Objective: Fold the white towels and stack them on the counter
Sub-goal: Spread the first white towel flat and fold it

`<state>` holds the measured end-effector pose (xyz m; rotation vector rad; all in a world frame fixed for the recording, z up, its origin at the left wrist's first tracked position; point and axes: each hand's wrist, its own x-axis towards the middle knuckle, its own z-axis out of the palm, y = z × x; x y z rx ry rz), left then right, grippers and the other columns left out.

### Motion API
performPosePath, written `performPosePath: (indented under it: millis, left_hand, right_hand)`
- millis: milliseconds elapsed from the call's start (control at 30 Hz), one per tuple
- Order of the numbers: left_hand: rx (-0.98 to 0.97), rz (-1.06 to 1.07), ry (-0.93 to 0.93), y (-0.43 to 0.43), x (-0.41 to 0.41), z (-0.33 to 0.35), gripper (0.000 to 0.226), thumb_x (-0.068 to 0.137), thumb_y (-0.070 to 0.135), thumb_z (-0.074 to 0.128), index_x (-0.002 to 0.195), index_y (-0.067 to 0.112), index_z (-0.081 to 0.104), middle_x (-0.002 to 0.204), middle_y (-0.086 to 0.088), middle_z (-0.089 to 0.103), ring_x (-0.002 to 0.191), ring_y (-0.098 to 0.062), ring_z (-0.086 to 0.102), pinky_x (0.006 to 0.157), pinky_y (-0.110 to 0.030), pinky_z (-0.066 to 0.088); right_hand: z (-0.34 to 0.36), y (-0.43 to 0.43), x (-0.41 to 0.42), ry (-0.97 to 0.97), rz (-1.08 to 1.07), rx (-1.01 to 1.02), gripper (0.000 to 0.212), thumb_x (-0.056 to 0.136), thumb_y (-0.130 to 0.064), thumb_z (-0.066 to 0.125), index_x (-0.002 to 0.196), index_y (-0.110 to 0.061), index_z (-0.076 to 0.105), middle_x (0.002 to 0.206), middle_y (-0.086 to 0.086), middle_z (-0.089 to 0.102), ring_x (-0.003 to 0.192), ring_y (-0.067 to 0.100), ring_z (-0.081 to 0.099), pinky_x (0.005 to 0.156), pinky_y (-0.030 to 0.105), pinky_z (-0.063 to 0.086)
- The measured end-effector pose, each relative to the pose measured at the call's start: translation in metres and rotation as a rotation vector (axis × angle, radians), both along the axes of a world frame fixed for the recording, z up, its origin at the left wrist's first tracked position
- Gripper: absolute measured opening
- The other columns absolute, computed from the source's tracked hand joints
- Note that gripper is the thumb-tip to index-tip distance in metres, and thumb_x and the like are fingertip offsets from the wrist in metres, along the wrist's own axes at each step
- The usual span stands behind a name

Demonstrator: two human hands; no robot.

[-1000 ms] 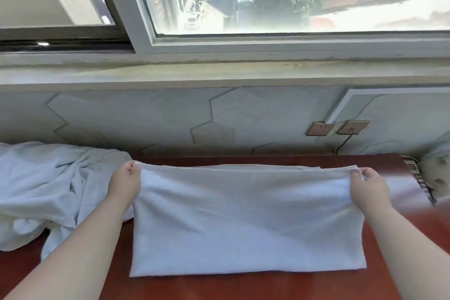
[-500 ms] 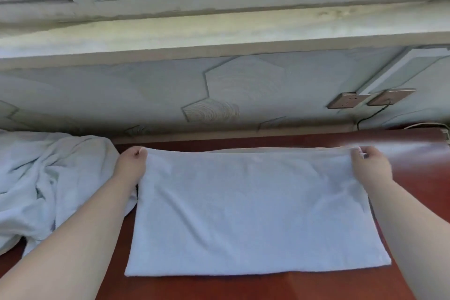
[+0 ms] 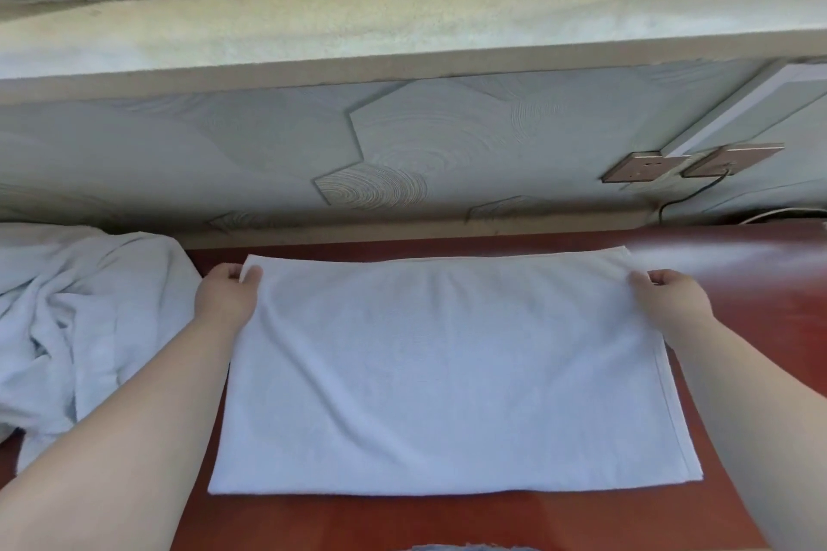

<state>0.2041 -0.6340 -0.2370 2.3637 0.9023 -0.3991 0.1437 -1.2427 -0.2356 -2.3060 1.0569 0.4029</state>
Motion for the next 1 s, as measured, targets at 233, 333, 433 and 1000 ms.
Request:
performPosePath:
  millis: [233, 333, 433, 1000]
  left_hand:
    - [0.018, -0.033, -0.047, -0.013, -0.044, 0.000, 0.054, 0.099, 0.044, 0.060, 0.144, 0.021, 0.042, 0.132, -0.008, 0.060, 0.113, -0.036, 0.060, 0.088, -0.046, 0.051]
    - [0.086, -0.015, -0.020, -0.015, -0.070, -0.003, 0.049, 0.102, 0.039, 0.057, 0.140, 0.010, 0.047, 0.132, -0.017, 0.061, 0.115, -0.042, 0.059, 0.092, -0.047, 0.048]
    - [0.130, 0.010, -0.014, -0.010, -0.091, -0.005, 0.041, 0.103, 0.032, 0.057, 0.129, 0.000, 0.056, 0.125, -0.025, 0.063, 0.114, -0.047, 0.058, 0.090, -0.045, 0.043]
    - [0.164, -1.485, -0.095, -0.334, -0.097, -0.015, 0.064, 0.107, 0.049, 0.020, 0.162, 0.034, -0.008, 0.167, 0.009, -0.027, 0.155, -0.016, -0.023, 0.126, -0.039, -0.012]
  right_hand:
    - [-0.001, 0.003, -0.022, -0.024, 0.034, -0.038, 0.032, 0.103, -0.037, 0.050, 0.105, -0.010, 0.067, 0.097, 0.015, 0.069, 0.095, 0.038, 0.061, 0.077, 0.036, 0.040]
    - [-0.002, 0.003, -0.042, 0.018, 0.080, -0.047, 0.038, 0.103, -0.037, 0.049, 0.079, -0.008, 0.055, 0.074, 0.009, 0.059, 0.083, 0.037, 0.059, 0.067, 0.038, 0.037]
    - [-0.001, 0.000, -0.053, 0.073, 0.135, -0.040, 0.035, 0.102, -0.037, 0.051, 0.080, -0.010, 0.055, 0.077, 0.011, 0.060, 0.079, 0.036, 0.057, 0.066, 0.039, 0.041]
    - [0.011, -0.012, -0.112, -0.006, 0.133, 0.069, 0.035, 0.101, -0.051, 0.051, 0.079, -0.024, 0.051, 0.073, -0.004, 0.060, 0.067, 0.011, 0.055, 0.052, 0.030, 0.033]
